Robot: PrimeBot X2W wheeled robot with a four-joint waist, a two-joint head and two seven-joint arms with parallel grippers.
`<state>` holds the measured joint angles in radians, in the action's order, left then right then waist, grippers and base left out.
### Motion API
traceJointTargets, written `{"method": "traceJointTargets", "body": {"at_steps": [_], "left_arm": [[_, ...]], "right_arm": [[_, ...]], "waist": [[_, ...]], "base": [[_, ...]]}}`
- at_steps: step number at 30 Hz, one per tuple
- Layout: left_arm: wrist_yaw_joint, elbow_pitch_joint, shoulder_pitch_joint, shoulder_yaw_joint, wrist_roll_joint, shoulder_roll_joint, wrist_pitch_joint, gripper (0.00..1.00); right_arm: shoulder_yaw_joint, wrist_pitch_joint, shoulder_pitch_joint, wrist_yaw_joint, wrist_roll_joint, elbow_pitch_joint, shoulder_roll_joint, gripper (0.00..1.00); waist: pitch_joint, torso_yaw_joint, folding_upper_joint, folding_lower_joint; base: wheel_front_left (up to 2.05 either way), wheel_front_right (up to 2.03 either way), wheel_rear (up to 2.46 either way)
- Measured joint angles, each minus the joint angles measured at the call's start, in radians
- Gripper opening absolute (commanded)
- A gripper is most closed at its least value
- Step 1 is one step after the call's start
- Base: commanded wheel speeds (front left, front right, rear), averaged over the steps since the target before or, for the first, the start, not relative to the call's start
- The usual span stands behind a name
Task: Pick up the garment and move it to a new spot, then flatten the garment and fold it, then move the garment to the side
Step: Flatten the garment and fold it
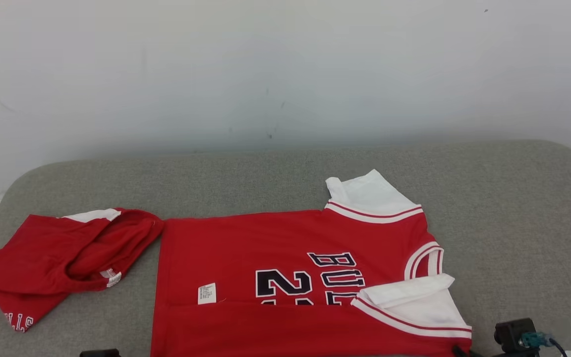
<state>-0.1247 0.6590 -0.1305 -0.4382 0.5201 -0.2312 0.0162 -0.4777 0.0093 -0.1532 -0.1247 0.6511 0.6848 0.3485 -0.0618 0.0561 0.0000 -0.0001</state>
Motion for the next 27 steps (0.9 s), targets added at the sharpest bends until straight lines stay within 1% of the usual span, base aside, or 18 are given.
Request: {"method": "traceJointTargets", "body": {"at_steps": [8, 12, 14, 16, 27], "left_arm": [[0.002, -0.043, 0.033, 0.003, 0.013, -0.016, -0.034, 0.00], [0.003, -0.066, 0.045, -0.001, 0.015, -0.017, -0.053, 0.00], [0.007, -0.082, 0.047, -0.004, 0.015, -0.020, -0.069, 0.00], [0.010, -0.093, 0.051, -0.008, 0.015, -0.021, -0.079, 0.00], [0.028, -0.152, 0.084, -0.008, 0.017, -0.040, -0.126, 0.00]], "right_arm": [[0.012, 0.023, 0.071, 0.004, 0.019, -0.086, 0.026, 0.00], [0.028, 0.032, 0.112, 0.021, 0.036, -0.131, 0.034, 0.00], [0.031, 0.044, 0.132, 0.038, 0.043, -0.162, 0.044, 0.00], [0.035, 0.053, 0.144, 0.048, 0.044, -0.184, 0.047, 0.00], [0.051, 0.098, 0.190, 0.092, 0.068, -0.278, 0.073, 0.00]], "waist": [[0.003, -0.015, 0.0000, 0.0001], [0.006, -0.016, 0.0000, 0.0002], [0.009, -0.017, 0.0000, 0.0002], [0.010, -0.016, 0.0000, 0.0002], [0.012, -0.011, 0.0000, 0.0001]], "base": [[0.00, 0.00, 0.00], [0.00, 0.00, 0.00], [0.00, 0.00, 0.00], [0.00, 0.00, 0.00], [0.00, 0.00, 0.00]]}}
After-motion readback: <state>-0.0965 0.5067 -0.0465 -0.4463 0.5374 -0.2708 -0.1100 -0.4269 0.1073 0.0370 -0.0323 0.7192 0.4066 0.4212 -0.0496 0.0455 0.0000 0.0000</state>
